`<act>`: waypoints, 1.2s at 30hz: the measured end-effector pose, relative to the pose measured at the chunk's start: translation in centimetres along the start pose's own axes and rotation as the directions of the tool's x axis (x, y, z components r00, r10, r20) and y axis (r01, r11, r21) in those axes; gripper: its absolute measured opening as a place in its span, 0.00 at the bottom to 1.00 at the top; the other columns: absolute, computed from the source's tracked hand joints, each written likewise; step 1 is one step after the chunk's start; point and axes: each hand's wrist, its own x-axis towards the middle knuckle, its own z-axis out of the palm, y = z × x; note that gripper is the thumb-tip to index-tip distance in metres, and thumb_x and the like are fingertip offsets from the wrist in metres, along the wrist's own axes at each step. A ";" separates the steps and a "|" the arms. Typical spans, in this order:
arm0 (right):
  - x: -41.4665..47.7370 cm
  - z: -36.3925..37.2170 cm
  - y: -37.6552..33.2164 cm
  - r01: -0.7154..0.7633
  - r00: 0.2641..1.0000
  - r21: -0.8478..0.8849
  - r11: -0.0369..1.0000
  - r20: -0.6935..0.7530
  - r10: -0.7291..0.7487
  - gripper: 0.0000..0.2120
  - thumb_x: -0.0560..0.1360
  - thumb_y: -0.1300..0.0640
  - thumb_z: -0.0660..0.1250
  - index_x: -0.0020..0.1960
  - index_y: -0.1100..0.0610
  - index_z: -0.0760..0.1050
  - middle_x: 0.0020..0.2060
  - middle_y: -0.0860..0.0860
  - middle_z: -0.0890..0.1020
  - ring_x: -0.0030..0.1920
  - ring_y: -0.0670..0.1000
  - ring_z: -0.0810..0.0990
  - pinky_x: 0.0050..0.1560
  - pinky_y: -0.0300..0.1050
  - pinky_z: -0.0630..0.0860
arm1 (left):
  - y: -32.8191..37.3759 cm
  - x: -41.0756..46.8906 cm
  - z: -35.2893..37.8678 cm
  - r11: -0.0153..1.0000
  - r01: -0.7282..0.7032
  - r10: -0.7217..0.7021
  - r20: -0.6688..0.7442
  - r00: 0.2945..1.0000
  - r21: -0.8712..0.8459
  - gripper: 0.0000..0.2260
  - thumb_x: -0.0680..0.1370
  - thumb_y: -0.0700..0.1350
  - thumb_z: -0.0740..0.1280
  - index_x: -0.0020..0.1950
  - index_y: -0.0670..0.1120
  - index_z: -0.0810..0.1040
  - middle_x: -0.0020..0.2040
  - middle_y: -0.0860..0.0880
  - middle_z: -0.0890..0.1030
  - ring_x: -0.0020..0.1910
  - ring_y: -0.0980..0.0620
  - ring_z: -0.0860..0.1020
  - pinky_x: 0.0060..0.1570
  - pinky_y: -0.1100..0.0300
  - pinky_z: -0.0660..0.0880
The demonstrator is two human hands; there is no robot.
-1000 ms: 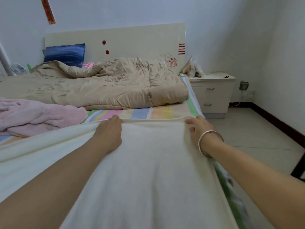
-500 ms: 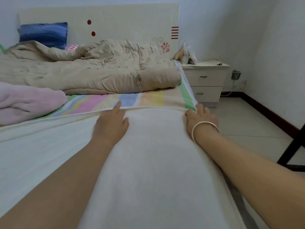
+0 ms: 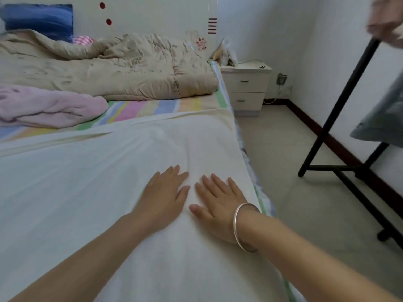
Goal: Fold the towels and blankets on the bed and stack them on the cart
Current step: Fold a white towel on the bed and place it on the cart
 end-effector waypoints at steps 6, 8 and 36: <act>-11.5 5.1 -5.9 -0.105 0.993 -0.004 0.994 -0.055 0.105 0.47 0.64 0.30 0.24 0.78 0.50 0.35 0.77 0.48 0.35 0.75 0.49 0.31 0.74 0.53 0.30 | 2.1 -14.9 -1.0 0.989 -0.134 0.130 0.068 0.989 0.063 0.40 0.69 0.65 0.31 0.80 0.55 0.48 0.80 0.54 0.47 0.78 0.58 0.43 0.75 0.60 0.38; -15.2 6.9 -8.0 -0.185 0.980 0.004 0.983 -0.070 0.185 0.39 0.71 0.33 0.29 0.78 0.49 0.35 0.77 0.48 0.35 0.75 0.49 0.31 0.74 0.54 0.31 | 2.3 -19.2 -1.1 0.981 -0.171 0.162 0.096 0.982 0.088 0.41 0.69 0.67 0.29 0.80 0.55 0.47 0.80 0.53 0.45 0.78 0.58 0.41 0.76 0.58 0.38; -38.4 16.0 -12.3 -0.242 0.601 0.958 0.152 0.025 0.799 0.15 0.79 0.50 0.63 0.38 0.59 0.73 0.32 0.52 0.72 0.38 0.52 0.70 0.43 0.44 0.67 | 2.3 -43.7 0.4 0.923 -0.290 0.299 0.002 0.954 0.254 0.28 0.83 0.59 0.43 0.77 0.47 0.63 0.76 0.47 0.64 0.76 0.48 0.62 0.70 0.48 0.54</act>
